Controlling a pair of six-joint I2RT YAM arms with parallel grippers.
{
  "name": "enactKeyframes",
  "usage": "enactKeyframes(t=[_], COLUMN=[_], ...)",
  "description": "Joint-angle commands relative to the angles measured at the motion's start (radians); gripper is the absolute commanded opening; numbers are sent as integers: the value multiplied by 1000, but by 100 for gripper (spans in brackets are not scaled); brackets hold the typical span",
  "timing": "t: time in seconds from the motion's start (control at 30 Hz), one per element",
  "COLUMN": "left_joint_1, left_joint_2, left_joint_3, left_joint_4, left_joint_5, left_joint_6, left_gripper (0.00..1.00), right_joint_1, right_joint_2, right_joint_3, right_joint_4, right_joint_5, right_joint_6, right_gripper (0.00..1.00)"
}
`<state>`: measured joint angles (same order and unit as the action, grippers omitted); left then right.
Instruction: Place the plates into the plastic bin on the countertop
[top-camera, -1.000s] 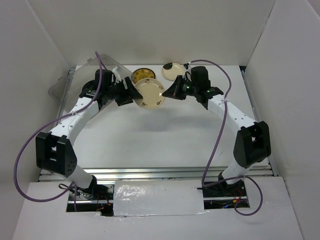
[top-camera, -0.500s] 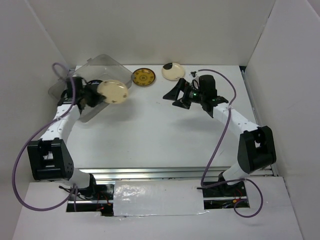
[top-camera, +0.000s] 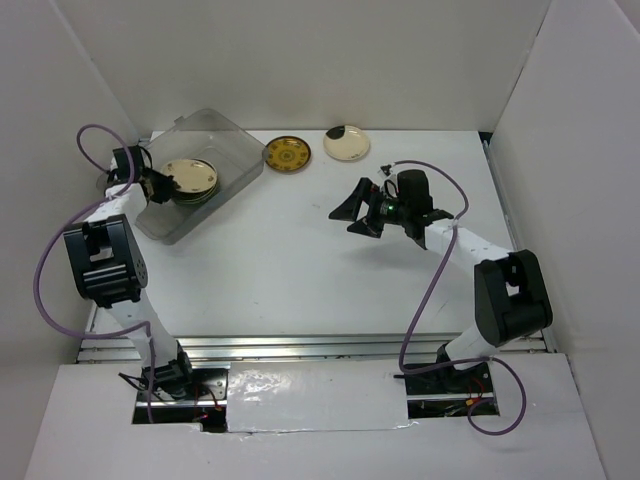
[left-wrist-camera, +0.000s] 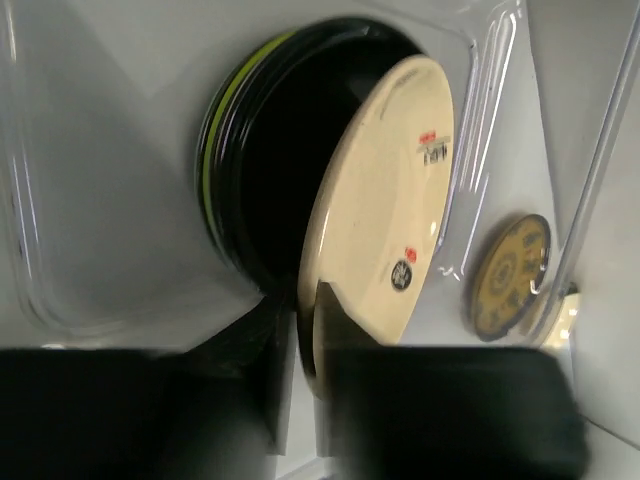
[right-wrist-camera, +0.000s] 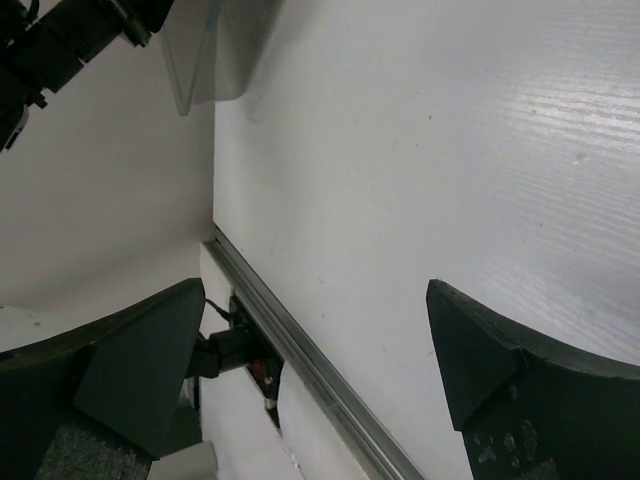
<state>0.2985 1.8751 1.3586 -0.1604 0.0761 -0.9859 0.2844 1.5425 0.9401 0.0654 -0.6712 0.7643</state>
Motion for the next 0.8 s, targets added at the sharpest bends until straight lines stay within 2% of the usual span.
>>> enactKeyframes(t=[0.0,0.03,0.07,0.1,0.17,0.2,0.23,0.3,0.37,0.4,0.43,0.5,0.53,0.57,0.73,0.77], left_joint_1=[1,1,-1,-4,-2,-7,-12,-51,-119,-146,-177,-254,-271,-288,-289,-320], left_joint_2=[21,24,21,4,-36,-77,-99,-189,-292,-426,-500,-649,-686,-712,-856,-895], left_joint_3=[106,112,129,141,126,131,157,130,20,-138,-209,-327,-337,-343,-364,-383], left_joint_4=[-22,-8,-39,-65,-74,-126,-268,-374,-346,-294,-231,-167,-177,-204,-335,-335], left_joint_5=[-39,-44,-70,-71,-71,-105,-120,-174,-148,-109,-95,-85,-85,-96,-56,-50], left_joint_6=[-8,-4,1,3,13,22,41,53,78,79,104,133,177,194,273,279], left_gripper=[58,72,97,99,99,99,99,99,99,99,99,99,99,99,99,99], right_joint_1=[10,9,9,9,2,-2,-14,-34,-69,-85,-99,-134,-142,-152,-180,-182], right_joint_2=[-2,2,7,20,44,82,106,193,270,359,411,546,589,658,902,982], right_joint_3=[11,9,12,15,26,41,54,104,196,242,293,474,529,651,1032,1169], right_joint_4=[51,54,56,60,65,74,85,129,163,178,178,142,122,100,-166,-268], right_joint_5=[-24,-28,-27,-25,-7,5,45,96,186,206,217,234,249,281,361,375], right_joint_6=[-33,-34,-34,-39,-34,-14,7,102,203,231,256,311,320,328,388,401], right_gripper=[100,100,100,100,100,100,100,100,100,100,100,98,97,97,94,91])
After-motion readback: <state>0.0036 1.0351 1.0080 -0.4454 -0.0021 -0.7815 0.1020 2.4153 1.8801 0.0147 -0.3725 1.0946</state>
